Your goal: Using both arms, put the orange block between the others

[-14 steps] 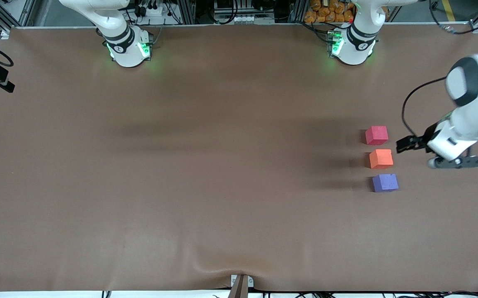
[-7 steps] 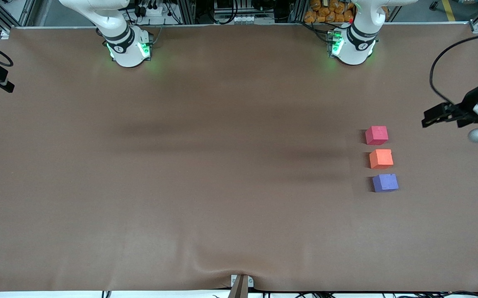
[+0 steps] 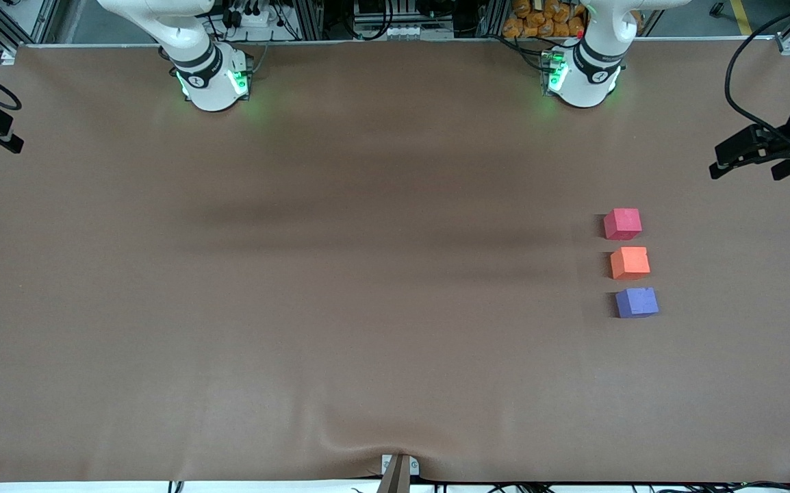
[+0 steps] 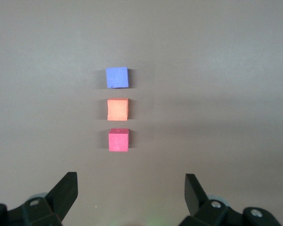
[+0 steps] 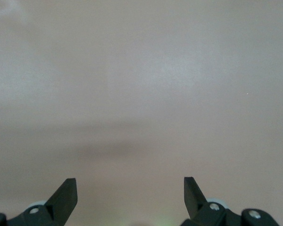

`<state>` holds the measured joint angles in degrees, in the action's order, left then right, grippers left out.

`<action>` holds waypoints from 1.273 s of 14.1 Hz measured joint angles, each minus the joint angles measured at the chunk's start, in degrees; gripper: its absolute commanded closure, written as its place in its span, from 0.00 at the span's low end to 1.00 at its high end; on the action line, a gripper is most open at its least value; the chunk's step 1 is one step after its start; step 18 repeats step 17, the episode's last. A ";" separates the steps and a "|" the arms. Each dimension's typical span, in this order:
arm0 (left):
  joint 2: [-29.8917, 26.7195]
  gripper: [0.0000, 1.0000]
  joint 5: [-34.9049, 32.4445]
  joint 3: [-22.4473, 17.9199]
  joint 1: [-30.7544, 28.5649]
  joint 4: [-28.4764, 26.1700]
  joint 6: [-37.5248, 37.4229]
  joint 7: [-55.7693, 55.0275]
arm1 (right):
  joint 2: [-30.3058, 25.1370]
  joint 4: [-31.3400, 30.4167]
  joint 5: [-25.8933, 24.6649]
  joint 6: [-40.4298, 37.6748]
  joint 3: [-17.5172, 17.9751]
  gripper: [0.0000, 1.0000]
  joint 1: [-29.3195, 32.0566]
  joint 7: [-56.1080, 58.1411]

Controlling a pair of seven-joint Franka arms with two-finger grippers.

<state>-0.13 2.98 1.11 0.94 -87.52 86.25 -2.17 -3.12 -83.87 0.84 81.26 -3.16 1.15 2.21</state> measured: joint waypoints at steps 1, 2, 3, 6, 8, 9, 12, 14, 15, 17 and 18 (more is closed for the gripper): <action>-0.02 0.00 0.00 0.03 0.16 -0.30 0.12 -0.44 | 0.00 0.00 0.00 0.00 0.00 0.00 0.00 0.00; -0.02 0.00 -0.06 0.02 0.17 -0.55 0.21 -0.73 | 0.00 0.00 0.00 0.00 0.00 0.00 0.00 0.00; -0.06 0.00 -0.19 0.00 0.17 -0.73 0.36 -1.38 | 0.00 0.00 0.00 0.00 0.00 0.00 0.00 0.00; -0.66 0.00 -2.12 0.12 0.64 -1.21 1.12 -3.25 | 0.00 0.00 0.00 0.00 0.00 0.00 0.00 0.00; -1.57 0.00 -4.05 1.01 0.95 -2.01 1.15 -4.80 | 0.00 0.00 0.00 0.00 0.00 0.00 0.00 0.00; -2.04 0.00 -4.66 1.46 1.08 -2.44 1.15 -5.12 | 0.00 0.00 0.00 0.00 0.00 0.00 0.00 0.00; -2.70 0.00 -5.07 1.78 1.28 -3.08 1.15 -5.26 | 0.00 0.00 0.00 0.00 -0.01 0.00 0.00 0.00; -2.69 0.00 -5.07 1.78 1.37 -3.22 1.21 -5.22 | 0.00 0.00 0.00 0.00 -0.01 0.00 0.00 0.00; -2.69 0.00 -5.07 1.79 1.67 -3.23 1.24 -5.21 | 0.00 0.00 0.00 0.00 -0.01 0.00 0.00 0.00; -2.70 0.00 -5.07 1.80 2.51 -3.23 1.29 -5.21 | 0.00 0.00 0.00 0.00 -0.01 0.00 0.00 0.00; -2.70 0.00 -5.07 1.80 2.51 -3.23 1.29 -5.21 | 0.00 0.00 0.00 0.00 -0.01 0.00 0.00 0.00</action>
